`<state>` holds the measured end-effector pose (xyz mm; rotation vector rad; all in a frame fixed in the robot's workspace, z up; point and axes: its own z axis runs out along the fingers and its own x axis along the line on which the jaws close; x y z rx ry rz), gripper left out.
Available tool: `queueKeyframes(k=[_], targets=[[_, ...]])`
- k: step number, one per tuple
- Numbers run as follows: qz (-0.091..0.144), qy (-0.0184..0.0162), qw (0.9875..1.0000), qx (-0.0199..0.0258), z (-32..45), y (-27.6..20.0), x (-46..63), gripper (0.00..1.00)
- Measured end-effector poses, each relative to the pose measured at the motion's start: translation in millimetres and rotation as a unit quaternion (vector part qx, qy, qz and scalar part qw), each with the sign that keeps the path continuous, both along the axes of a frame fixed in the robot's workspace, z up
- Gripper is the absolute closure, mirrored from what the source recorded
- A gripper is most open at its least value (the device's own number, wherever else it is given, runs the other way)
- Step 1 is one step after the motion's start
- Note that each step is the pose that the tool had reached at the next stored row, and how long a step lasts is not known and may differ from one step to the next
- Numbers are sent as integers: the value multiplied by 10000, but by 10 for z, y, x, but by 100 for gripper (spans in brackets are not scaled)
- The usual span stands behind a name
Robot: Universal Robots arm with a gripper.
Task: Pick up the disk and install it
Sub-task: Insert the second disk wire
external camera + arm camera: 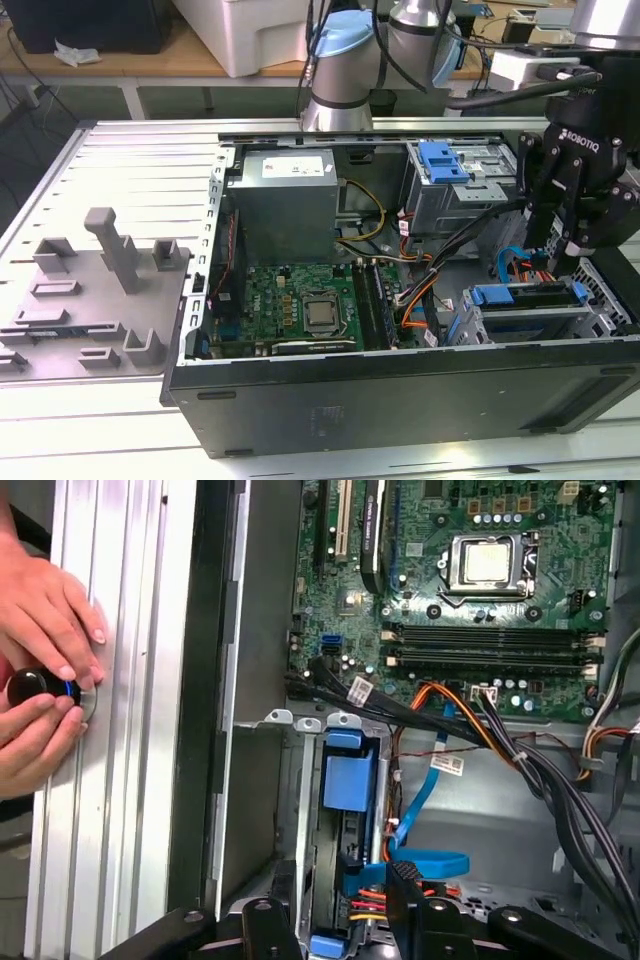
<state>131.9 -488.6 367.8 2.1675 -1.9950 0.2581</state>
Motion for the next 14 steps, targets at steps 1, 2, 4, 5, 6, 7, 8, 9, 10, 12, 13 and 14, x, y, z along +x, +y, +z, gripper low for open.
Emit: queueKeyframes(k=[1,2,4,5,6,7,8,9,10,12,13,14], targets=[[0,0,10000,-11,-14,6,-4,52],[0,0,10000,-17,-21,11,-7,52],[1,1,9994,-344,-80,69,-17,52],[0,1,9993,-375,-84,139,-18,67],[-23,7,9993,-375,-84,101,0,67],[-39,7,9993,-375,-84,91,1,67],[-48,8,9993,-375,-84,86,1,67],[-57,8,9993,-373,-84,83,2,67],[-67,9,9993,-371,-84,79,2,67],[-110,10,9993,-361,-84,71,2,67],[-137,11,9993,-353,-85,67,2,67],[-159,12,9993,-349,-87,66,2,67]])
